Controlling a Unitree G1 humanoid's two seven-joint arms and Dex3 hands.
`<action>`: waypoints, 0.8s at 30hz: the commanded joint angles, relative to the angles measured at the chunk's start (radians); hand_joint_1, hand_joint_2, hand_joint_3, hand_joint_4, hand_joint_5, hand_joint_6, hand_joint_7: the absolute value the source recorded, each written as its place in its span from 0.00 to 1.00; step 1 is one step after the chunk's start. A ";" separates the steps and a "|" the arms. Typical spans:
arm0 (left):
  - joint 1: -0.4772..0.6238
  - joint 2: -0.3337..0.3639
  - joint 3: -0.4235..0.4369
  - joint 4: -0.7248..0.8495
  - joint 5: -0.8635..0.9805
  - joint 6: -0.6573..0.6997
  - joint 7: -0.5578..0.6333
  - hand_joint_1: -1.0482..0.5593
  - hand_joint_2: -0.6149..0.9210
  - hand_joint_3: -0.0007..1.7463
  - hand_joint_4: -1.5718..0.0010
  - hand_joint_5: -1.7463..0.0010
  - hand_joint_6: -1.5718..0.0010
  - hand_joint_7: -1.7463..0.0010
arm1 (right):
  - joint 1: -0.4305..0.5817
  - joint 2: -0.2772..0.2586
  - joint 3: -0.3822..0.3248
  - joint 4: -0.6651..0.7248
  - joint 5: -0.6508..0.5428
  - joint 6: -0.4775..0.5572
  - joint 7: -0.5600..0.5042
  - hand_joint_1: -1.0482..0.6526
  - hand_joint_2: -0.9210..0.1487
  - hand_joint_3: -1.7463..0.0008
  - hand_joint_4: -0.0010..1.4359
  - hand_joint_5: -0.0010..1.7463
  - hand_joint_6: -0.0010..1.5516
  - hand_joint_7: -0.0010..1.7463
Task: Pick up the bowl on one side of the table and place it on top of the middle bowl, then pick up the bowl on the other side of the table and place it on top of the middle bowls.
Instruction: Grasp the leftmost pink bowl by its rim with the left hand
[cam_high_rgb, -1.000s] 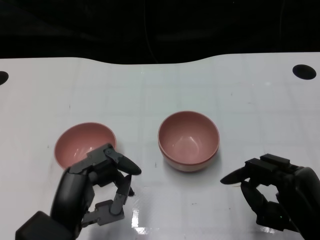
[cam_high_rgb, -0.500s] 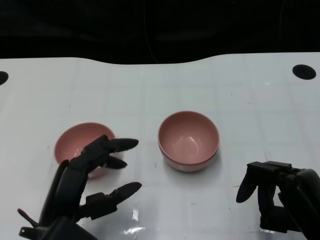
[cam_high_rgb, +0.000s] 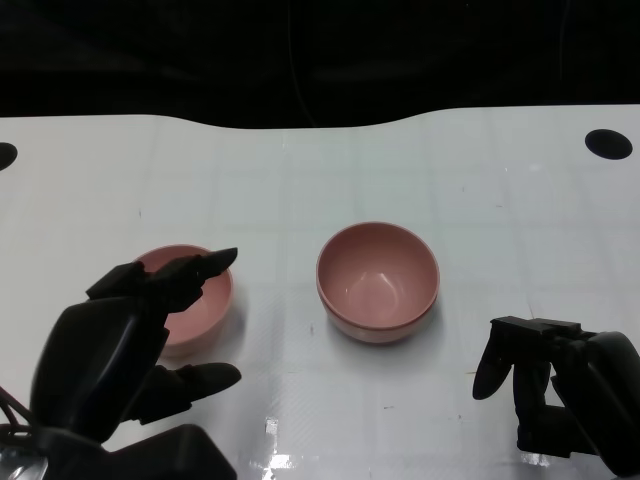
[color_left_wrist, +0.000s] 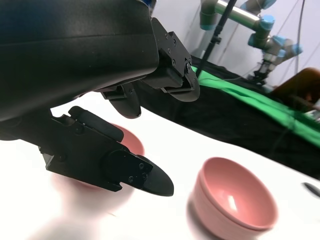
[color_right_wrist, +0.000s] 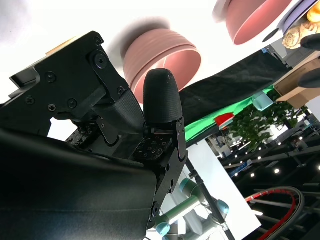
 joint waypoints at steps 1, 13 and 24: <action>-0.008 0.047 -0.015 -0.031 0.096 0.049 -0.009 0.29 0.99 0.00 0.85 0.62 0.72 0.97 | 0.001 -0.001 -0.008 0.002 0.000 0.008 0.004 0.55 0.72 0.05 0.66 1.00 0.52 0.89; -0.104 0.132 -0.119 0.028 0.318 0.223 -0.153 0.30 0.99 0.00 0.80 0.70 0.73 0.99 | 0.000 0.003 -0.002 0.004 -0.008 0.011 0.008 0.55 0.71 0.06 0.66 1.00 0.52 0.89; -0.287 0.200 -0.258 0.233 0.426 0.295 -0.310 0.32 1.00 0.03 0.64 0.88 0.67 0.99 | -0.002 0.009 0.002 0.004 -0.029 0.008 -0.004 0.55 0.72 0.06 0.67 1.00 0.53 0.87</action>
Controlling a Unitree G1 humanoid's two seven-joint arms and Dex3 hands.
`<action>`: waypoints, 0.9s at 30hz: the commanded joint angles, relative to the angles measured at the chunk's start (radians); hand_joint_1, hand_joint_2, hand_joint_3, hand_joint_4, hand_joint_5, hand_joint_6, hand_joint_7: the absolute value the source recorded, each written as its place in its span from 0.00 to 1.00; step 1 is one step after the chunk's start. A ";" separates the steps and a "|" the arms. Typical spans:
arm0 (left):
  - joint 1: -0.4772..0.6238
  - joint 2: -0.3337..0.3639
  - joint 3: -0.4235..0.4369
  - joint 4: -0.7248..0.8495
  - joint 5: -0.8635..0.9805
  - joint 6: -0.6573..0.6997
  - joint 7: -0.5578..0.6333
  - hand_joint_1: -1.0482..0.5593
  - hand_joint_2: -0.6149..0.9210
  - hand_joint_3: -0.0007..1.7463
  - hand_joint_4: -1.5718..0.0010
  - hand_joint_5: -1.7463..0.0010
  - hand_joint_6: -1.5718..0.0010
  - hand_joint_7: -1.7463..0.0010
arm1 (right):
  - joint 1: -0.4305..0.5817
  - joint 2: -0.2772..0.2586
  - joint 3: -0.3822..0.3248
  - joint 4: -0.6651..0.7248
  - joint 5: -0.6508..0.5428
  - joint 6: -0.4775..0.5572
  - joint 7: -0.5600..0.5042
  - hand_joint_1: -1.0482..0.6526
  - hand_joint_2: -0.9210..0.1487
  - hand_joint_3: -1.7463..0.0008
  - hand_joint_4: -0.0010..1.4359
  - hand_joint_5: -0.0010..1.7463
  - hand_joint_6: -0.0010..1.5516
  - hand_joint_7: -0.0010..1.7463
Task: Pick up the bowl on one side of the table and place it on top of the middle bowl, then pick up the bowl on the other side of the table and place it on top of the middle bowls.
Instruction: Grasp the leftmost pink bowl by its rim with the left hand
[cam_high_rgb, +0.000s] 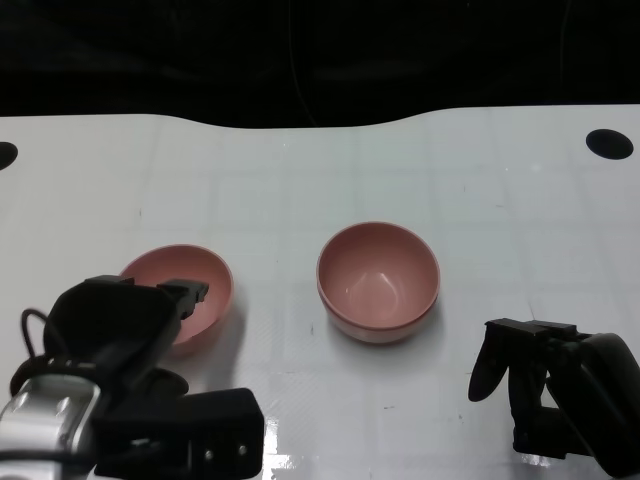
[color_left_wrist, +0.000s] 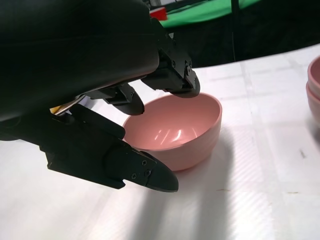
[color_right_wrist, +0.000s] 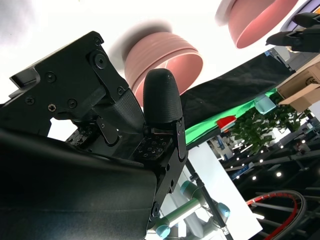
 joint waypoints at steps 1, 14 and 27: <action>-0.061 0.034 -0.042 0.071 0.029 0.011 -0.049 0.33 1.00 0.04 0.60 0.88 0.66 0.99 | -0.001 -0.003 0.000 0.002 -0.006 -0.003 -0.006 0.55 0.71 0.06 0.67 1.00 0.53 0.87; -0.152 0.053 -0.097 0.366 -0.090 -0.132 0.164 0.45 1.00 0.06 0.53 0.14 0.31 0.93 | -0.004 0.003 0.003 0.009 -0.016 -0.004 -0.012 0.55 0.73 0.06 0.67 1.00 0.54 0.86; -0.136 0.070 -0.071 0.330 -0.142 -0.197 0.350 0.48 1.00 0.04 0.54 0.00 0.59 0.25 | -0.005 0.004 0.005 0.008 -0.013 0.003 -0.004 0.55 0.73 0.06 0.67 1.00 0.55 0.85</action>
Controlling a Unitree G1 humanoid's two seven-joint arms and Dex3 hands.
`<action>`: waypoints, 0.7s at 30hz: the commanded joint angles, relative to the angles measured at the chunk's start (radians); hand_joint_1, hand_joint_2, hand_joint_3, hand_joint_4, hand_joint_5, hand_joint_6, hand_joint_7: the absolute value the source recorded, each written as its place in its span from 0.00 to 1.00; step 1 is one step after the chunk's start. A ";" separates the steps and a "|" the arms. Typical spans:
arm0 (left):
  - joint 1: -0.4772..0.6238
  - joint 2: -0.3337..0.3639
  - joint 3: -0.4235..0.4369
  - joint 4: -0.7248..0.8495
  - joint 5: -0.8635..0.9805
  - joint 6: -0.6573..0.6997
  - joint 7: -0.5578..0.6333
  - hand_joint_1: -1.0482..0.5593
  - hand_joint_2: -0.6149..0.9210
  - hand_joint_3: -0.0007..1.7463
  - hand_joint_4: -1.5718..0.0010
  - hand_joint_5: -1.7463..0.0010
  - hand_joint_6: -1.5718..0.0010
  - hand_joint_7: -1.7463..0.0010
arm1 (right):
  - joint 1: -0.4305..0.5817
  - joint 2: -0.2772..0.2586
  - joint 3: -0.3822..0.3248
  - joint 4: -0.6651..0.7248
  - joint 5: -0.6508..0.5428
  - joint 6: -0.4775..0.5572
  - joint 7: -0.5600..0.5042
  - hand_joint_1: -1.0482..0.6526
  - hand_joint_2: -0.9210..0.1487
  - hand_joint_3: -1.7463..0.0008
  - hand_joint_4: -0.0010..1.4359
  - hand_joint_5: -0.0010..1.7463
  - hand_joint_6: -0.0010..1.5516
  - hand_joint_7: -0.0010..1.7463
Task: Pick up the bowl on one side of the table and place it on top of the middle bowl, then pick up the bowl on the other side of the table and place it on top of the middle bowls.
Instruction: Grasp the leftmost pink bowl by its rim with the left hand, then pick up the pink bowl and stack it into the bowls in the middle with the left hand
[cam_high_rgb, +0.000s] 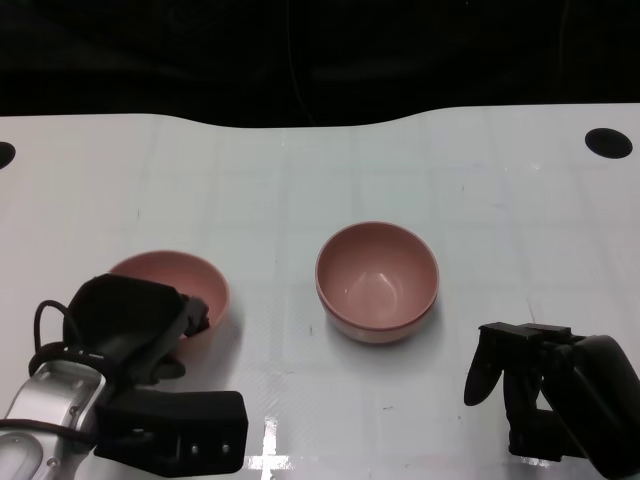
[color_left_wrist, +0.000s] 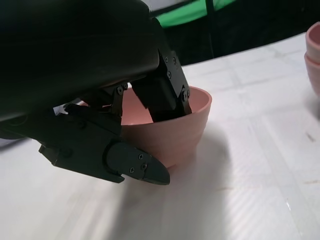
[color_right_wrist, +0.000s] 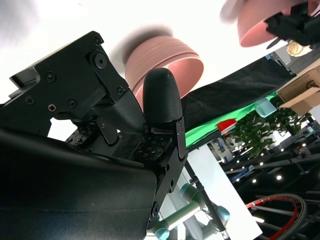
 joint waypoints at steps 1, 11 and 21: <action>0.013 0.024 0.022 -0.053 -0.020 0.000 0.028 0.48 1.00 0.05 0.54 0.00 0.58 0.27 | -0.004 -0.002 -0.002 0.003 0.003 0.002 -0.003 0.55 0.73 0.06 0.67 1.00 0.55 0.85; 0.029 0.009 0.039 -0.163 -0.063 -0.024 0.052 0.50 1.00 0.15 0.54 0.00 0.40 0.60 | -0.016 -0.009 -0.006 0.029 0.003 -0.011 -0.011 0.55 0.73 0.06 0.67 1.00 0.55 0.84; -0.035 -0.045 0.014 -0.160 -0.073 -0.109 0.160 0.49 0.94 0.14 0.51 0.00 0.45 0.43 | -0.029 -0.014 -0.008 0.055 -0.001 -0.019 -0.020 0.55 0.73 0.06 0.67 1.00 0.55 0.84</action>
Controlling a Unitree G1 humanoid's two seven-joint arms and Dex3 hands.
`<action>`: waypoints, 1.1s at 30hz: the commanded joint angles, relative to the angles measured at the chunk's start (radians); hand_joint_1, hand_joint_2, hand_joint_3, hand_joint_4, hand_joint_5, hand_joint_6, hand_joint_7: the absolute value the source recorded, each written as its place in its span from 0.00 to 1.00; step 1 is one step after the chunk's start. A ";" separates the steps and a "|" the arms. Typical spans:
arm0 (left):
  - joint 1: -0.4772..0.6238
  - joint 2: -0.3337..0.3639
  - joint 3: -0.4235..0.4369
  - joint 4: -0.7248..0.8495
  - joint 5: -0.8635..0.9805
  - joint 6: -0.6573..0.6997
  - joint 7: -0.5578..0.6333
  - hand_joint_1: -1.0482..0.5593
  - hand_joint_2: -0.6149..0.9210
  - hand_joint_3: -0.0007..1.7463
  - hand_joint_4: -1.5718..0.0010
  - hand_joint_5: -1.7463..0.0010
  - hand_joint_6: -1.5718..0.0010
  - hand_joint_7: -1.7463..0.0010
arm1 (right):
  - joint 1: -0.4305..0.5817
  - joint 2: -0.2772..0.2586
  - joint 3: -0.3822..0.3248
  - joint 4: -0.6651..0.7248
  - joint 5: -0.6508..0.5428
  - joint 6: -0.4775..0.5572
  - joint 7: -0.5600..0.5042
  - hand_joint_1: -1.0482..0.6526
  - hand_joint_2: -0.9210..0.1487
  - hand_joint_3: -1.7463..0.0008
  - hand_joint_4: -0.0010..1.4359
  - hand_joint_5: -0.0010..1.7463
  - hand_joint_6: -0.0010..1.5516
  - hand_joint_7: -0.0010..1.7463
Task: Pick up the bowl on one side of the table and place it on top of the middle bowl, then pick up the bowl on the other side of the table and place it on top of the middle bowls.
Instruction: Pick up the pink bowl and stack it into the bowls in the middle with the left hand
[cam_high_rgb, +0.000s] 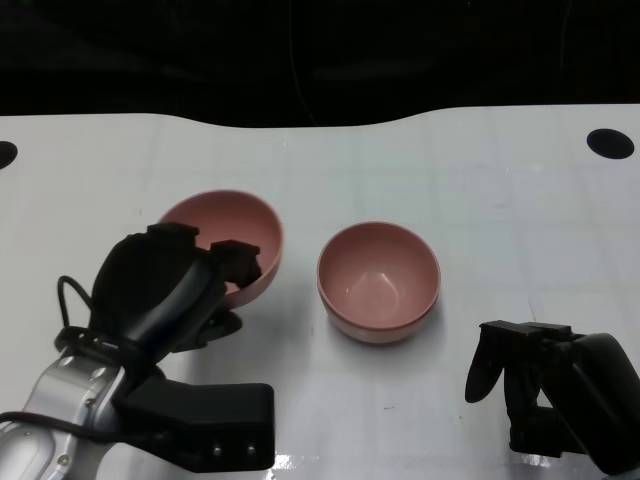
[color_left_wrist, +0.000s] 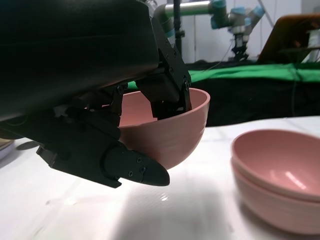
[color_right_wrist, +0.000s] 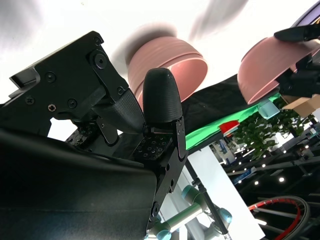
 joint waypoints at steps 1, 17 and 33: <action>-0.043 -0.011 -0.001 0.013 -0.018 -0.046 0.044 0.50 0.95 0.14 0.52 0.00 0.47 0.40 | -0.008 -0.014 -0.007 0.017 -0.002 -0.015 -0.019 0.55 0.73 0.06 0.67 1.00 0.55 0.84; -0.179 -0.112 -0.070 0.162 -0.058 -0.211 0.097 0.51 0.79 0.49 0.50 0.03 0.50 0.30 | -0.012 -0.010 0.002 0.019 -0.016 -0.003 -0.016 0.55 0.74 0.07 0.67 1.00 0.55 0.82; -0.279 -0.204 -0.170 0.297 -0.025 -0.187 0.068 0.52 0.91 0.15 0.46 0.13 0.41 0.45 | -0.010 -0.006 0.013 0.015 -0.025 0.016 -0.016 0.55 0.73 0.08 0.67 1.00 0.56 0.86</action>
